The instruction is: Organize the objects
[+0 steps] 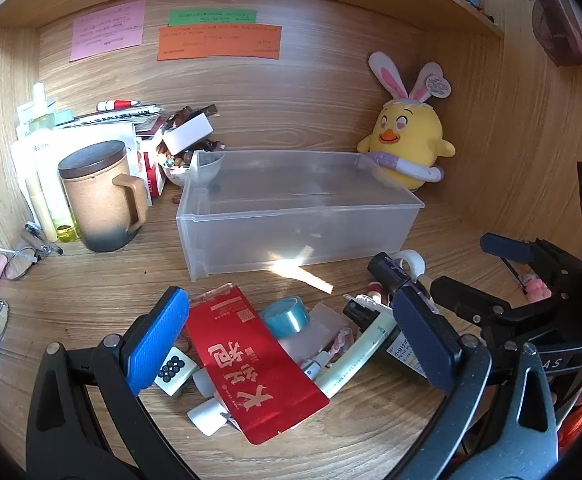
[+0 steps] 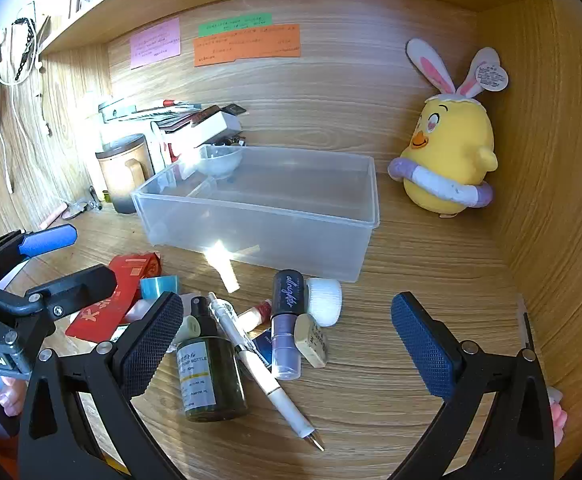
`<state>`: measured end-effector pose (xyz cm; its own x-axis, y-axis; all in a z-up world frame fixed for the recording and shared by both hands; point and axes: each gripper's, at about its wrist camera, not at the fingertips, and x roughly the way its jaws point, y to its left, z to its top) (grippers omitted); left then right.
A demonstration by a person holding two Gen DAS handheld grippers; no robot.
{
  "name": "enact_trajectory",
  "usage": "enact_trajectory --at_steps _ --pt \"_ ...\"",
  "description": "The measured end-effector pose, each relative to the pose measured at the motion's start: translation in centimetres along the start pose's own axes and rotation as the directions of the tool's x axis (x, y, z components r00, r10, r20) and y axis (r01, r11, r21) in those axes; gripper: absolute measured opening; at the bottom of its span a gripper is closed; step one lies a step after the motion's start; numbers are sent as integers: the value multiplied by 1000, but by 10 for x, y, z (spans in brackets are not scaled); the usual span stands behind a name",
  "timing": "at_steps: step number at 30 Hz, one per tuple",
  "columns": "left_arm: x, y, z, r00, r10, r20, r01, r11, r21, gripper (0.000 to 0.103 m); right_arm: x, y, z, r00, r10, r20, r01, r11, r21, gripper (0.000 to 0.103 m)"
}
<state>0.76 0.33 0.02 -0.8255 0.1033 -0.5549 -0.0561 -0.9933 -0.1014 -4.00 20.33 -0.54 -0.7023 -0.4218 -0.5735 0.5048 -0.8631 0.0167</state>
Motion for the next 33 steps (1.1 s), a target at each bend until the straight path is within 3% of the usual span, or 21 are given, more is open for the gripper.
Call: enact_trajectory --at_steps 33 --pt "0 1 -1 1000 -7 -6 7 1000 -22 103 8 -2 -1 999 16 -38 -16 1000 12 103"
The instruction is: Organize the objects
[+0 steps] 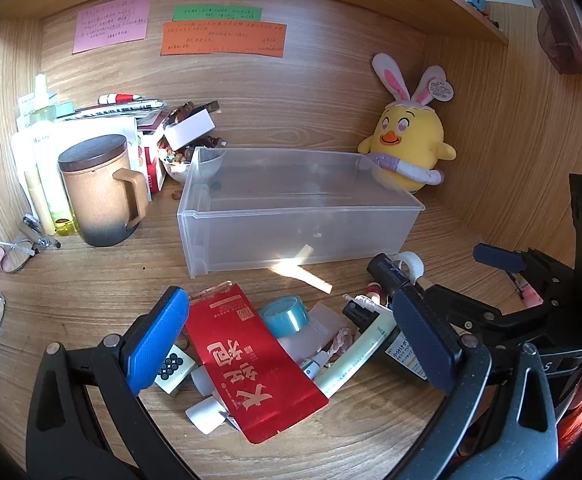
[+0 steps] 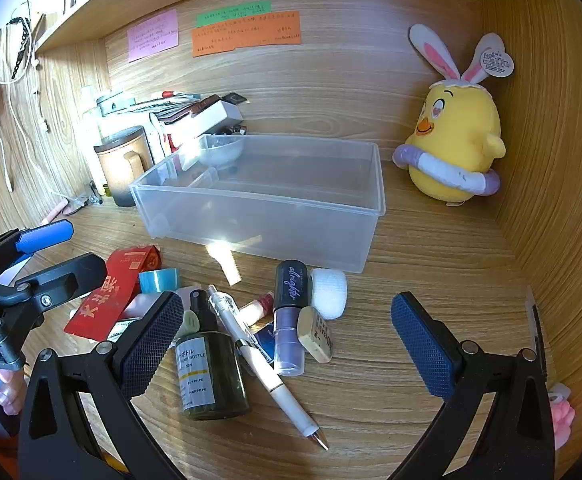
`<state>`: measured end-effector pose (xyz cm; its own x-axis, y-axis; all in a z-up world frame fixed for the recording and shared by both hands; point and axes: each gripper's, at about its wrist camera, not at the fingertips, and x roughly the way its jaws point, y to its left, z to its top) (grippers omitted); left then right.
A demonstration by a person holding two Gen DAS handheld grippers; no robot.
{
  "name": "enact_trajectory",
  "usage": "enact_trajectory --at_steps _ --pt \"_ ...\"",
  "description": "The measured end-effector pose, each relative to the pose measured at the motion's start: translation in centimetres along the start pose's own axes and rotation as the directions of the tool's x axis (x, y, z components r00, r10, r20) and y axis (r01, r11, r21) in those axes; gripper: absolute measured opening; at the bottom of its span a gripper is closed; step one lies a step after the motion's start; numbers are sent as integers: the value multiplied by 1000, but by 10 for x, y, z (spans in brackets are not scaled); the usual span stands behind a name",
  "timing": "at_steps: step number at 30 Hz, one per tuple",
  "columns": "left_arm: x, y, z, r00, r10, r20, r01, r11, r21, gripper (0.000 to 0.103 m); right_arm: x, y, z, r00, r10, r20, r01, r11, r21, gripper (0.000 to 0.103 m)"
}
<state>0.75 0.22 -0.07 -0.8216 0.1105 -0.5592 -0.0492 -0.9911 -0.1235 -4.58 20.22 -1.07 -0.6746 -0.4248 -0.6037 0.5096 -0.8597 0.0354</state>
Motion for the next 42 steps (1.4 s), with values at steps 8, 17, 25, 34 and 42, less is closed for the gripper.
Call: enact_trajectory --at_steps 8,17,25,34,42 --pt "-1 0 0 1000 0 2 0 1000 -1 103 0 2 -1 1000 4 -4 -4 1000 -2 103" --pt "-1 2 0 1000 -5 -1 5 1000 -8 103 1 3 -1 1000 6 -6 -6 1000 0 103" --pt "1 2 -1 1000 -13 -14 13 1000 -13 103 1 4 -1 1000 9 -9 -9 1000 3 103" --pt "4 8 -1 999 -32 -18 31 999 -29 103 3 0 -1 1000 23 -13 -23 1000 9 103" --pt "9 34 -1 998 -14 -60 11 998 -64 83 4 -17 3 1000 -3 -1 3 1000 21 103"
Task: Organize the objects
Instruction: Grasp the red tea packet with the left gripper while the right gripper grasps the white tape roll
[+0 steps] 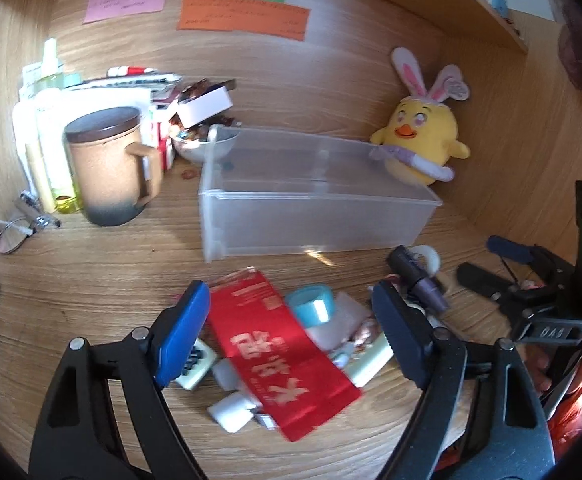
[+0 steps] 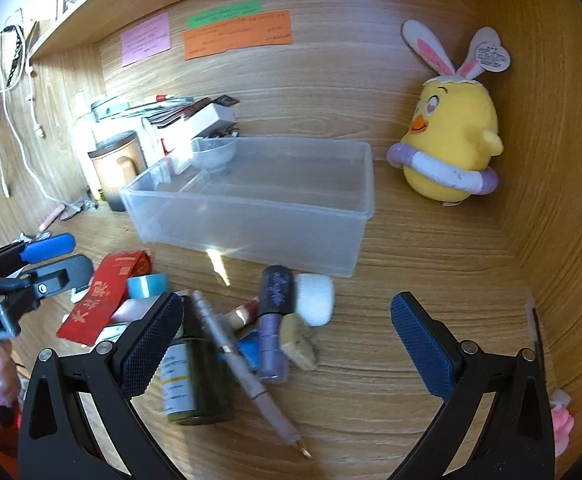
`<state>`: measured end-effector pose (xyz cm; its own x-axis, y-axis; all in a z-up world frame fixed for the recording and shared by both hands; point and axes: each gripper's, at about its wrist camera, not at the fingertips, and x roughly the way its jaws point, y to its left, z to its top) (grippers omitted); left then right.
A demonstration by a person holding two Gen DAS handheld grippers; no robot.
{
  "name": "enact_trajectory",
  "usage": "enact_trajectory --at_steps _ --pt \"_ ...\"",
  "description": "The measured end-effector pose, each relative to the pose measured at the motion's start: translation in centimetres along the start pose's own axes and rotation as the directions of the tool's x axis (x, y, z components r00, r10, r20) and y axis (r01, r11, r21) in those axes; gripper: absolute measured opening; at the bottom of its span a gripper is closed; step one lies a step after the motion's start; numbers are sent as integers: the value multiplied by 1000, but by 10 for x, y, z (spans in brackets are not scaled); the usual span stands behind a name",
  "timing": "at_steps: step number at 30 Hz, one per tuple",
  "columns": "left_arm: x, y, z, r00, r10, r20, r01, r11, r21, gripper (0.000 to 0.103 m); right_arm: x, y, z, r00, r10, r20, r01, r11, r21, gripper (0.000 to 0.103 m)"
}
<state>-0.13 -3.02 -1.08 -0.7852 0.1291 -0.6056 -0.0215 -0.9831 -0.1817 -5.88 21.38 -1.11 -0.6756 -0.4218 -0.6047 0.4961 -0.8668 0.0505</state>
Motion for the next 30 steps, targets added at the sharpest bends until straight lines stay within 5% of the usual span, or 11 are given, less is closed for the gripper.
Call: enact_trajectory --at_steps 15,30 --pt "53 42 6 973 -53 -226 17 987 -160 83 37 -39 7 995 -8 -100 15 997 76 82" --pt "74 30 11 961 43 -274 -60 997 -53 81 66 -34 8 985 58 -164 -46 996 73 46"
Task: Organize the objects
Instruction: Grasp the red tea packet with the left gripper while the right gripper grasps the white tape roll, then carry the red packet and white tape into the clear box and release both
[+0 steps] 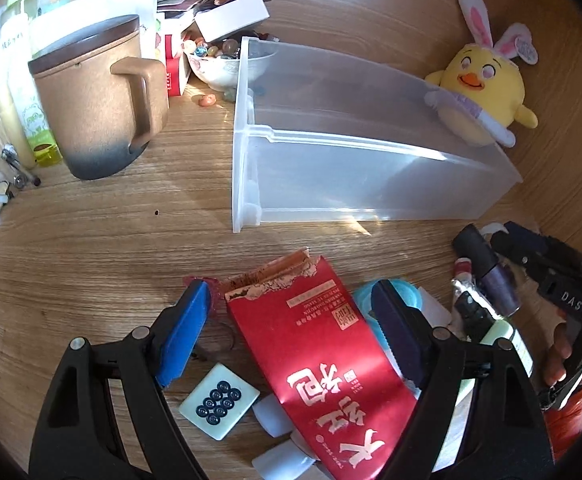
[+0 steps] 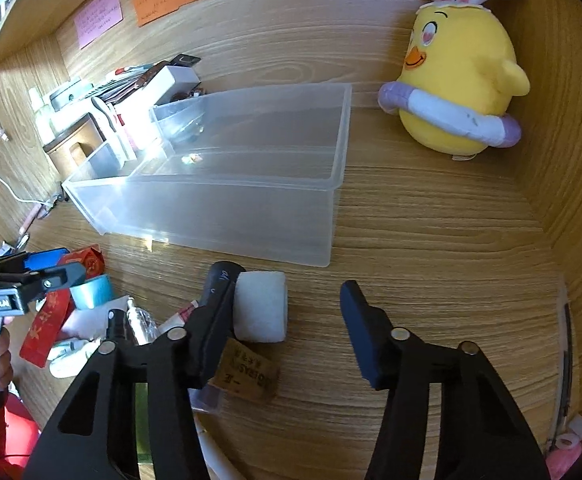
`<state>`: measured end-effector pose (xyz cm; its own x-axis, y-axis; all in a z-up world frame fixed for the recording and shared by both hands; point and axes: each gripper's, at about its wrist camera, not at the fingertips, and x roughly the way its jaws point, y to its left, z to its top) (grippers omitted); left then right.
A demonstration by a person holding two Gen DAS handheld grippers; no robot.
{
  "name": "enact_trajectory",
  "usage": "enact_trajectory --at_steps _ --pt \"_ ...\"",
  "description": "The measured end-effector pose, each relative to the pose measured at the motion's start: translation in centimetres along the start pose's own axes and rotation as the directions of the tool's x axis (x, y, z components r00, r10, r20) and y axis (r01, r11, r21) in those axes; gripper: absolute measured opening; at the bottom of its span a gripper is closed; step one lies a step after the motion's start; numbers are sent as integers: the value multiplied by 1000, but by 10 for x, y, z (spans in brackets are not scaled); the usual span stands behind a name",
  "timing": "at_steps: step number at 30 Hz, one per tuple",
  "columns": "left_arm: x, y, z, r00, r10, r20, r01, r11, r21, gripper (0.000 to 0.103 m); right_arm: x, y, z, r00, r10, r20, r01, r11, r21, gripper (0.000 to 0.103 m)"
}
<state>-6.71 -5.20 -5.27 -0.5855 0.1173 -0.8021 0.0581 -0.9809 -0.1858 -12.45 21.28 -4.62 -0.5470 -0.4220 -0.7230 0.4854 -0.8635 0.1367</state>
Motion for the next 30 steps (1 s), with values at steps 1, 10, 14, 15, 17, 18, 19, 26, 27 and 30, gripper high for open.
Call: enact_trajectory --at_steps 1,10,14,15,17,18,19,26,27,30 --pt "0 1 0 1000 3 2 -3 1000 1 77 1 1 0 1000 3 1 -3 1000 -2 44" --pt "-5 11 -2 1000 3 13 -2 1000 -17 63 0 7 2 1000 8 24 -7 999 -34 23" --pt "-6 11 0 1000 -5 31 6 1000 -15 60 -4 8 0 999 -9 46 11 999 -38 23" --pt "-7 10 1 999 -2 40 3 1000 -11 60 -6 7 0 999 -12 50 14 999 -36 23" --pt "-9 7 2 999 3 55 -3 1000 -1 60 -10 4 -1 998 -24 62 26 999 -29 23" --pt "-11 5 3 998 4 65 -4 1000 5 59 -12 3 -2 997 -26 68 28 999 -26 23" --pt "-13 4 3 997 6 72 -7 1000 10 59 -15 1 -2 997 -28 73 30 999 -20 23" --pt "-35 -6 9 989 -7 150 3 1000 25 58 -39 -5 1 990 -38 136 37 999 14 23" --pt "-40 -7 10 986 -11 165 7 1000 25 58 -43 -5 2 988 -41 146 39 999 15 23" --pt "-51 -10 12 980 -19 201 14 1000 27 58 -54 -2 6 983 -42 180 41 999 11 23"
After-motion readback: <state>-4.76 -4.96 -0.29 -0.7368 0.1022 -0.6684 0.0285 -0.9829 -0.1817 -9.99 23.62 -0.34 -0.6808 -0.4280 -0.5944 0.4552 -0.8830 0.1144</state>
